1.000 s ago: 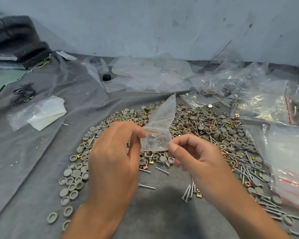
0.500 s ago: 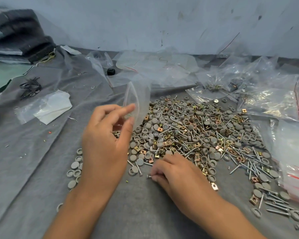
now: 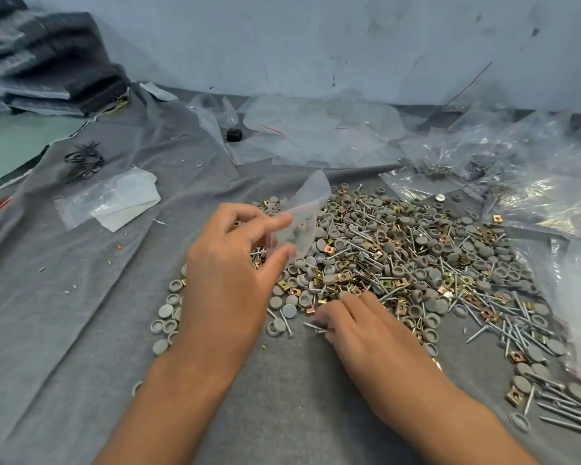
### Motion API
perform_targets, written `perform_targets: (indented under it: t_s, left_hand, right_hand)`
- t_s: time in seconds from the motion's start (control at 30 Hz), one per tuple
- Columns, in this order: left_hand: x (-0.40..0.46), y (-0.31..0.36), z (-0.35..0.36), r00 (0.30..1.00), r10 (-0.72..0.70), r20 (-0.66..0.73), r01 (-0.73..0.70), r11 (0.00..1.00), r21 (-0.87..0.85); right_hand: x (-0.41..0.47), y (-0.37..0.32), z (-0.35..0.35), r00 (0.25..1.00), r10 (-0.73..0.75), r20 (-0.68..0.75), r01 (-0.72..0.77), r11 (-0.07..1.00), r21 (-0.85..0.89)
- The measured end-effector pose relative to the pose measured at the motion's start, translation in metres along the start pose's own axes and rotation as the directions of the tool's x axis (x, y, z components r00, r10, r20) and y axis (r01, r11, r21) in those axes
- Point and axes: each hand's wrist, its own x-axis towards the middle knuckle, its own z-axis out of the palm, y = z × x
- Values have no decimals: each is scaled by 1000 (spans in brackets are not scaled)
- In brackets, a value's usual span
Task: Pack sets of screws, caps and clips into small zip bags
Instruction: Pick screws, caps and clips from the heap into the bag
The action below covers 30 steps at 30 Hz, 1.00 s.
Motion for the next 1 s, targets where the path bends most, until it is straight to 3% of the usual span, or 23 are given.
perform_targets:
  t_s: [0.1, 0.17, 0.23, 0.3, 0.5, 0.73, 0.87, 0.93, 1.0]
  left_hand:
    - [-2, 0, 4, 996, 50, 76, -52, 998, 29]
    - [-4, 2, 8, 986, 90, 137, -97, 994, 48]
    - [-7, 4, 11, 971, 133, 199, -148, 987, 64]
    - [-10, 8, 15, 956, 169, 241, -191, 979, 69]
    - [-17, 16, 20, 942, 188, 279, -212, 976, 56]
    - [-19, 23, 25, 932, 188, 310, -204, 979, 17]
    - [-16, 20, 21, 944, 120, 309, -132, 991, 19]
    - [-13, 18, 16, 969, 82, 234, -91, 995, 28]
    - [-8, 16, 10, 996, 42, 75, -44, 999, 24]
  right_hand:
    - [-1, 9, -12, 992, 77, -101, -53, 975, 217]
    - [1, 14, -26, 963, 107, -249, -21, 945, 326]
    - [2, 13, -41, 893, 83, -442, 56, 955, 291]
    - [2, 11, -47, 851, 53, -522, 93, 964, 249]
    - [-2, 9, -45, 858, 1, -514, 71, 990, 121]
    - [3, 2, -40, 821, 116, -559, 24, 971, 237]
    - [1, 9, -43, 796, 182, -578, 53, 929, 365]
    - [1, 18, -46, 809, 244, -534, -3, 911, 412]
    - [0, 28, -40, 881, 316, -352, -168, 905, 391]
